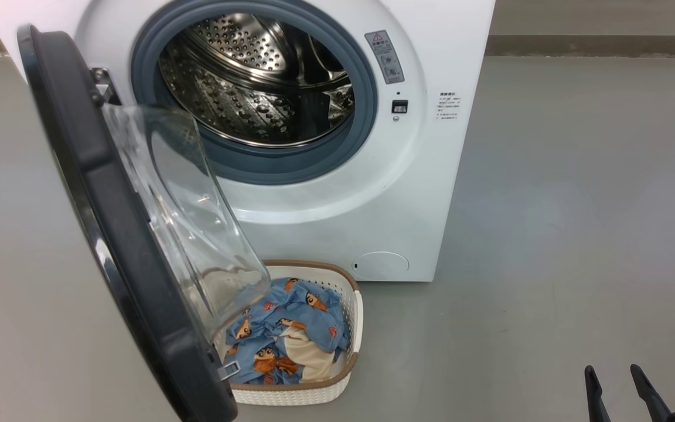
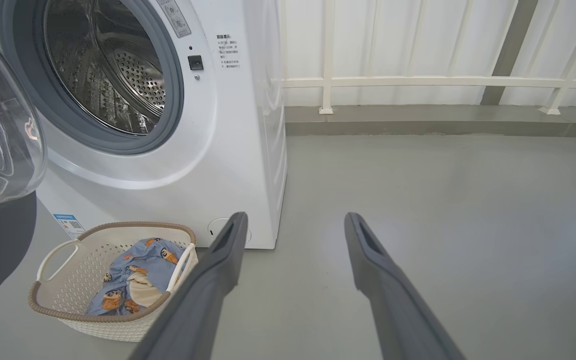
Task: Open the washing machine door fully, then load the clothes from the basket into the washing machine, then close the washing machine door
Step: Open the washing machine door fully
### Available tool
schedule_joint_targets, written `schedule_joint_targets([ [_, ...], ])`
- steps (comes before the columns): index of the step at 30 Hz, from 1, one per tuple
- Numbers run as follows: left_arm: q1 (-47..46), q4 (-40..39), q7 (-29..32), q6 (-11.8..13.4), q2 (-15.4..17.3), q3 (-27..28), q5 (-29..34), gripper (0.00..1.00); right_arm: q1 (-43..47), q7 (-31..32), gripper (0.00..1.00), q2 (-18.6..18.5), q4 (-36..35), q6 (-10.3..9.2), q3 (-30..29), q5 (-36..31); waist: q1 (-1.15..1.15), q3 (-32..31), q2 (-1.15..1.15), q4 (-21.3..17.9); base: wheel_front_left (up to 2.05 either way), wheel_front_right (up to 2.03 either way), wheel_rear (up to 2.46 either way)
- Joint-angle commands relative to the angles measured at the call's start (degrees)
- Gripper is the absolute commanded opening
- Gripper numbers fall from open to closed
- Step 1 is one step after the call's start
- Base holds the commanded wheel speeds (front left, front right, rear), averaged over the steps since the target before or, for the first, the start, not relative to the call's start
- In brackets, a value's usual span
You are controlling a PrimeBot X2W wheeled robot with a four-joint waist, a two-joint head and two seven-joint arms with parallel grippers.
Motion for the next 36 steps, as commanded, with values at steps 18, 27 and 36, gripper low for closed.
schedule_joint_targets([
  [18, -10.8, -39.4, 1.0, -0.2, -0.3, -6.3, -7.8, 0.0, -1.5, -0.7, 1.0, -0.9, -0.8, 0.35, 0.7, 0.8, 0.0, -0.3, 0.0, 3.0, 0.0, 0.0, 0.0],
  [27, -7.8, -47.9, 14.5, -0.2, 1.1, -31.1, -13.4, 0.0, -1.6, -0.7, 1.0, -0.9, -0.5, 0.35, 1.0, 1.3, 0.0, -0.4, 0.0, 4.2, 0.0, 0.0, 0.0],
  [36, -3.8, -37.3, 21.3, 1.6, 0.1, -37.7, -20.1, 0.0, -1.4, -0.7, 1.0, -0.9, -0.2, 0.35, 0.9, 1.7, 0.0, -0.3, 0.0, 5.0, 0.0, 0.0, 0.0],
])
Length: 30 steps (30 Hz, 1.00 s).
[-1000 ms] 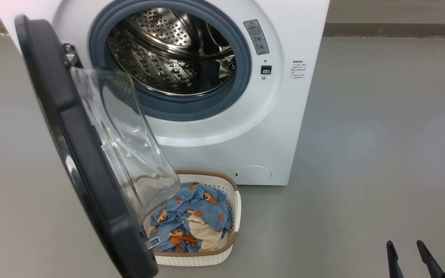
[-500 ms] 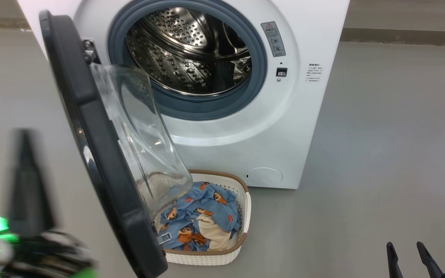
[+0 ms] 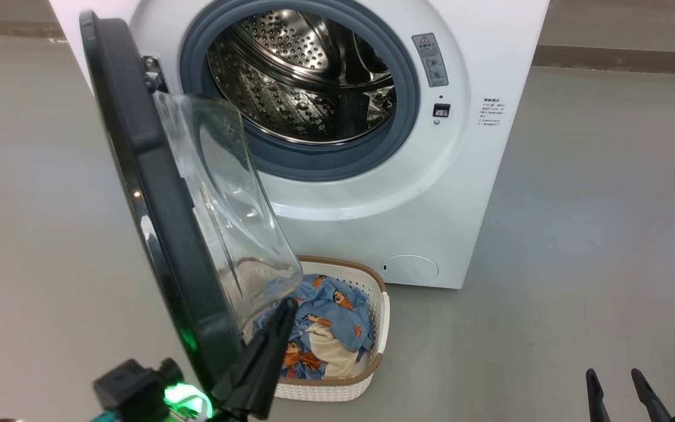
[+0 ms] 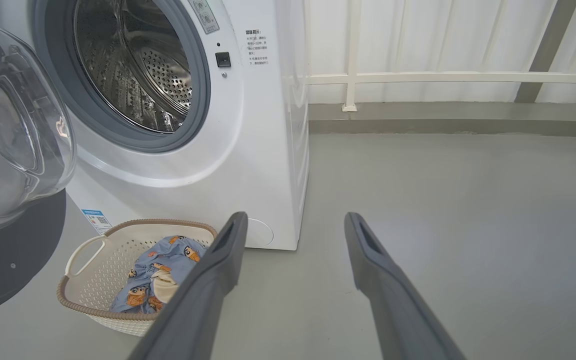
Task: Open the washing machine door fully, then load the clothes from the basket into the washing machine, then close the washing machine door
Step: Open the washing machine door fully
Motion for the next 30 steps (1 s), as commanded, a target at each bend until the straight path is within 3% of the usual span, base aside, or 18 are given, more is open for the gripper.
schedule_joint_targets([
  [1, -1.2, -0.3, 0.3, 0.4, -0.3, 1.2, -0.6, 0.0, -1.5, -0.7, 1.0, -0.9, -1.2, 0.35, 1.2, 0.2, 0.0, 0.1, 0.0, 0.1, 0.0, 0.0, 0.0],
  [18, -2.7, 9.4, 0.8, 5.6, 0.7, 2.2, 4.5, 0.0, -1.3, -0.7, 1.0, -0.9, -0.9, 0.35, 1.0, 0.6, 0.0, 1.1, 0.0, 1.1, 0.0, 0.0, 0.0],
  [30, -3.5, 10.7, 0.0, 6.6, 0.8, 2.9, 4.9, 0.0, -1.7, -0.7, 1.0, -0.9, -0.4, 0.35, 1.3, 1.2, 0.0, 1.7, 0.0, 3.6, 0.0, 0.0, 0.0],
])
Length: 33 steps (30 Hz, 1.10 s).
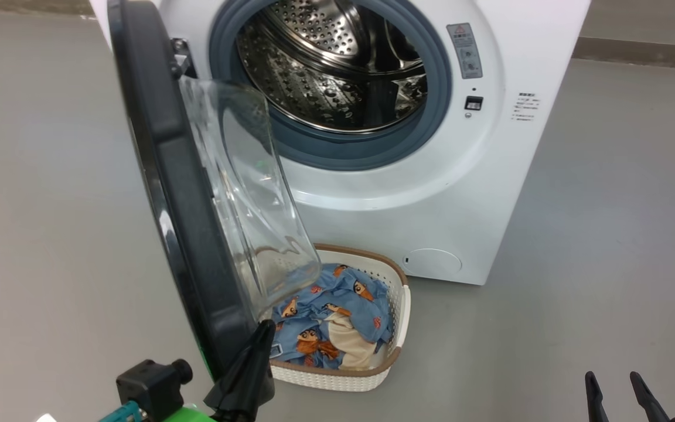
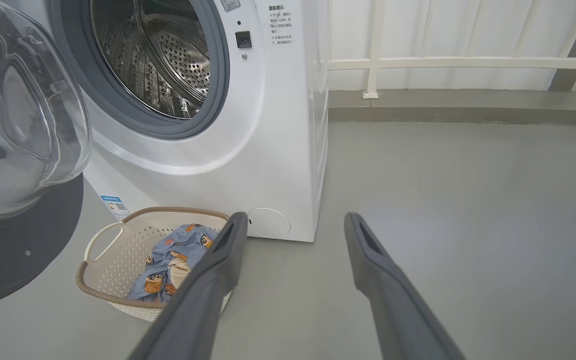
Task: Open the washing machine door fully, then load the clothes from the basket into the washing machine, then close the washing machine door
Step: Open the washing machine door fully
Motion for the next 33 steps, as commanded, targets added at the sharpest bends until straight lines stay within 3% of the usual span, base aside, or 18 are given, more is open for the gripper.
schedule_joint_targets([
  [1, -2.9, -1.0, -0.6, 0.8, 0.3, 2.4, 0.6, 0.0, -1.8, -0.7, 1.0, -0.9, -1.2, 0.35, 1.3, 0.7, 0.0, 0.0, 0.0, 0.5, 0.0, 0.0, 0.0],
  [21, -4.6, 2.6, -2.5, 3.7, 0.4, 4.8, 1.4, 0.0, -2.3, -0.7, 1.0, -0.9, -0.4, 0.35, 2.1, 1.8, 0.0, 0.2, 0.0, 5.7, 0.0, 0.0, 0.0],
  [33, -7.8, 9.0, -6.4, 5.9, 1.5, 12.2, -0.6, 0.0, -2.4, -0.7, 1.0, -0.9, -0.1, 0.35, 2.2, 1.9, 0.0, 1.6, 0.0, 9.0, 0.0, 0.0, 0.0],
])
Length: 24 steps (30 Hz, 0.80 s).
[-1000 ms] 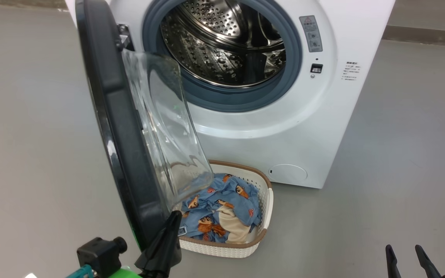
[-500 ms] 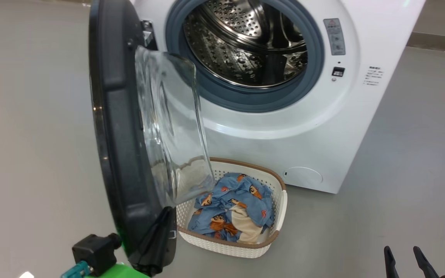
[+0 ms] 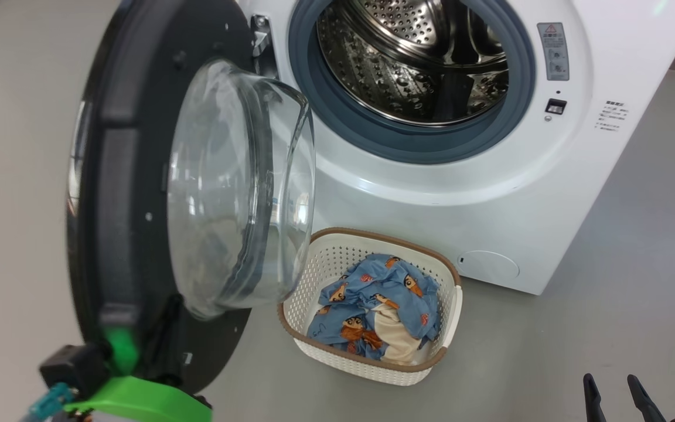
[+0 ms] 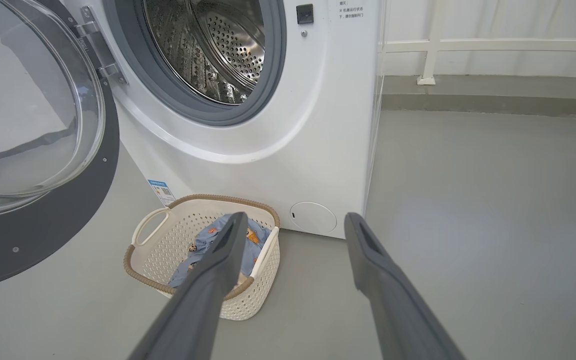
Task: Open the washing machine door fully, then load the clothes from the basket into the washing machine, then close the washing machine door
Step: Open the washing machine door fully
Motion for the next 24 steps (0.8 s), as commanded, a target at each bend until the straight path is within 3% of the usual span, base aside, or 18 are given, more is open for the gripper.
schedule_joint_targets([
  [1, -3.8, 0.2, -1.9, 0.7, 1.5, 4.1, -0.6, 0.0, -2.2, -0.7, 1.0, -0.9, -1.1, 0.35, 1.8, -0.1, 0.0, 0.3, 0.0, 0.5, 0.0, 0.0, 0.0],
  [8, -7.8, 6.2, -4.9, 0.7, 2.6, 8.1, -1.9, 0.0, -2.3, -0.7, 1.0, -0.9, -1.3, 0.35, 1.8, -0.6, 0.0, 0.9, 0.0, 1.0, 0.0, 0.0, 0.0],
  [24, -21.3, 29.6, -14.8, -0.7, 6.3, 16.3, -3.9, 0.0, -2.7, -0.7, 1.0, -0.9, -1.5, 0.35, 2.0, -2.3, 0.0, 2.5, 0.0, 0.1, 0.0, 0.0, 0.0],
])
